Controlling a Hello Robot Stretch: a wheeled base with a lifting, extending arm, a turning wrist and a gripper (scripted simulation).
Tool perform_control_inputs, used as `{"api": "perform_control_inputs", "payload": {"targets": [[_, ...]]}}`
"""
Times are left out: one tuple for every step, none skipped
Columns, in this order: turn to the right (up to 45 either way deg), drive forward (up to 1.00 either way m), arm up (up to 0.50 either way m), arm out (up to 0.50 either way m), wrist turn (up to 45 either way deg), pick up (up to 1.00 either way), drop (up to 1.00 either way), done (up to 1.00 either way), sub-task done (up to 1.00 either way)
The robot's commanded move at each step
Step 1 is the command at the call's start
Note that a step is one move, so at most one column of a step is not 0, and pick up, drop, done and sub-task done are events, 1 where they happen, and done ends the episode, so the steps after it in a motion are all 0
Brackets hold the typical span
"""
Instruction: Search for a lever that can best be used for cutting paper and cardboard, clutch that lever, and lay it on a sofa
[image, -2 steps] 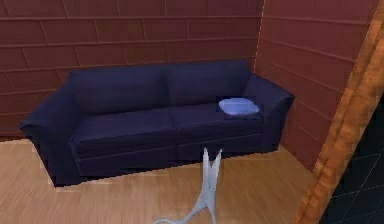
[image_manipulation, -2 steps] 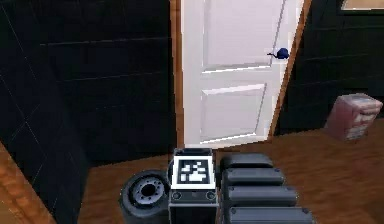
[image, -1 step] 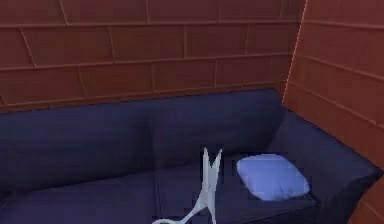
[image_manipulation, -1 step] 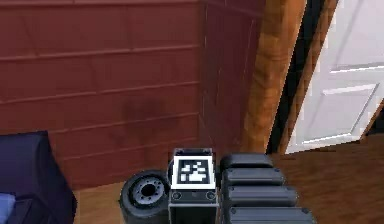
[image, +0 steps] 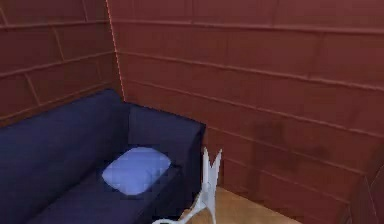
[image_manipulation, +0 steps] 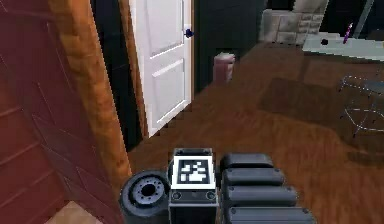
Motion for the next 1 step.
{"api": "perform_control_inputs", "payload": {"targets": [[45.0, 0.00, 0.00, 0.00, 0.0, 0.00, 0.00, 0.00, 0.00]]}}
